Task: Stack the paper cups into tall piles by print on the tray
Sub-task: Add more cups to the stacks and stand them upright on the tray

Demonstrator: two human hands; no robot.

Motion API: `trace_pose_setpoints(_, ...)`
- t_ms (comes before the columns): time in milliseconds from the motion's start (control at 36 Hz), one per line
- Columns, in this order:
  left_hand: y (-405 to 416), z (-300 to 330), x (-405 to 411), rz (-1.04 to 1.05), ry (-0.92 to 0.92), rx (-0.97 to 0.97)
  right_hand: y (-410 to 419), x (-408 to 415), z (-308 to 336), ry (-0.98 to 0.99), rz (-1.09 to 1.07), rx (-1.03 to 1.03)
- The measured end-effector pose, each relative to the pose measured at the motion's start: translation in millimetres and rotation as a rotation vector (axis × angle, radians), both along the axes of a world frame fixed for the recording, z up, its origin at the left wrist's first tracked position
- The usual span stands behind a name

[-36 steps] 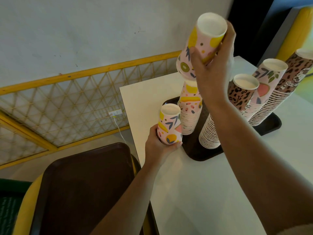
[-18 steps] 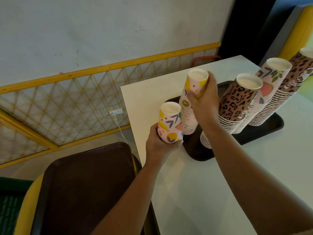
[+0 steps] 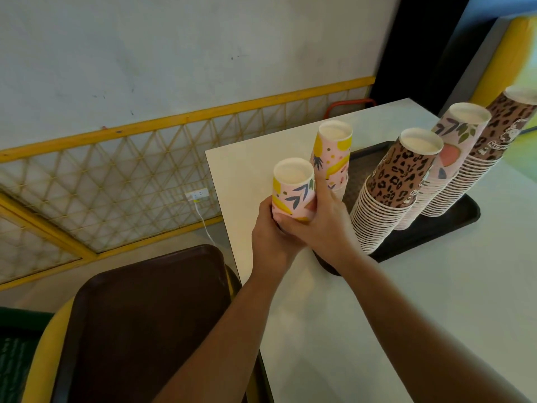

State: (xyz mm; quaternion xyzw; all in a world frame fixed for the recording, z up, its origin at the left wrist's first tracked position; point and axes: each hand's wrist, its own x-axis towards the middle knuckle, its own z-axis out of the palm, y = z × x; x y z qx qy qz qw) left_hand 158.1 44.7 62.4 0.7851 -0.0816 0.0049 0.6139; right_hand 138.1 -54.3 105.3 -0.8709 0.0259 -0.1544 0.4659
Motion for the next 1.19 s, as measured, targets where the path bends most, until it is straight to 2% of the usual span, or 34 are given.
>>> trace_pose_setpoints(83,-1.7,10.0,-3.7,0.005,-0.071,-0.081,-0.8,1.0,9.7,-0.032,-0.017,0.058)
trace_pose_setpoints(167,-1.1,24.7,-6.0,-0.024,-0.108,-0.127,-4.1,3.6,25.8,-0.145,-0.048,0.113)
trace_pose_setpoints(361,-7.5,58.3,-7.1,-0.018,-0.036,-0.277,-18.0,18.8,90.6,-0.538,-0.243,0.204)
trace_pose_setpoints(472,-15.8,65.9,7.4,-0.002,0.028,-0.212,-28.6,38.5,113.0,-0.645,-0.357,0.17)
trace_pose_setpoints(639,-28.6,66.2,23.7,-0.004,0.09,-0.14,-39.0,68.1,88.2,-0.524,-0.365,0.139)
trace_pose_setpoints(1000,-38.5,51.0,16.0,-0.038,0.181,-0.129,-43.2,75.6,9.1,-0.169,-0.362,0.146)
trace_pose_setpoints(1194,-34.8,45.2,10.8,-0.048,0.186,-0.116,-39.8,72.0,-0.4,-0.124,-0.341,0.14)
